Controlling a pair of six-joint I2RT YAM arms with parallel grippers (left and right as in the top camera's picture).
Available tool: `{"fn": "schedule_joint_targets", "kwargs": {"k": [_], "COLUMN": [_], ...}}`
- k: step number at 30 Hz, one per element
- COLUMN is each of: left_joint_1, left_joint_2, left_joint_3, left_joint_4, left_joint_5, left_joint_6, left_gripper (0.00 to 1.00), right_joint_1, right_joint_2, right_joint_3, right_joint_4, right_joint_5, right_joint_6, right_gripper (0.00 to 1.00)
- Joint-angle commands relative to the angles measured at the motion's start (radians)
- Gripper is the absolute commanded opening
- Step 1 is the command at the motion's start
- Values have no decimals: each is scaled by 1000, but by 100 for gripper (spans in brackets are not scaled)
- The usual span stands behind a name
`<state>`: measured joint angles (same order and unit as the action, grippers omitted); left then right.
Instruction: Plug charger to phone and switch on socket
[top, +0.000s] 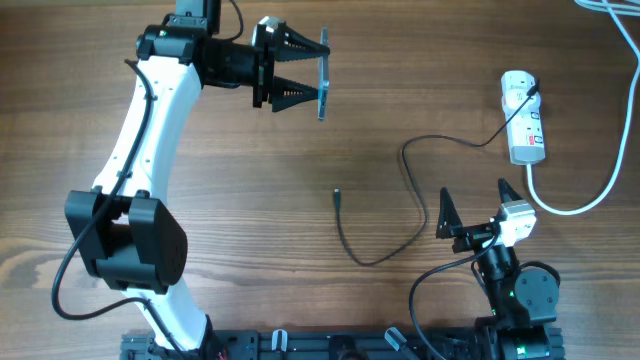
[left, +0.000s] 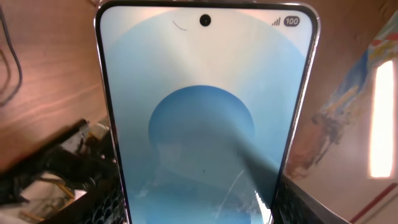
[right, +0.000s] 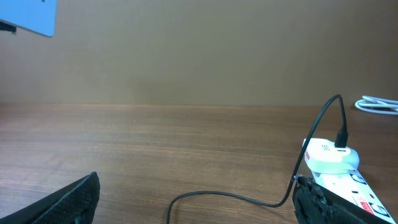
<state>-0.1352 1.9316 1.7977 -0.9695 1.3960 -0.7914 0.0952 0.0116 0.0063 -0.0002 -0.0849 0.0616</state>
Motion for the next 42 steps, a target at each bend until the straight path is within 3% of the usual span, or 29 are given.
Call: {"fn": "schedule_joint_targets", "kwargs": {"k": [1, 10, 17, 23, 42], "left_joint_1": [8, 8, 8, 8, 8], "left_joint_2": [-35, -35, -35, -35, -35], "left_joint_3": [3, 3, 3, 3, 3], "left_joint_4": [40, 92, 90, 87, 84], "left_joint_5": [-4, -142, -343, -359, -366], "left_joint_6": [2, 35, 98, 239, 238], "left_gripper": [66, 66, 66, 66, 66], "right_joint_1": [-1, -1, -1, -1, -1], "right_joint_2": [-8, -8, -8, -8, -8], "right_joint_3": [-1, -1, -1, -1, -1], "right_joint_4": [3, 2, 3, 3, 3], "right_joint_5": [9, 10, 9, 9, 9], "right_joint_6": [-9, -9, -9, -9, -9], "right_gripper": [100, 100, 100, 100, 100]}}
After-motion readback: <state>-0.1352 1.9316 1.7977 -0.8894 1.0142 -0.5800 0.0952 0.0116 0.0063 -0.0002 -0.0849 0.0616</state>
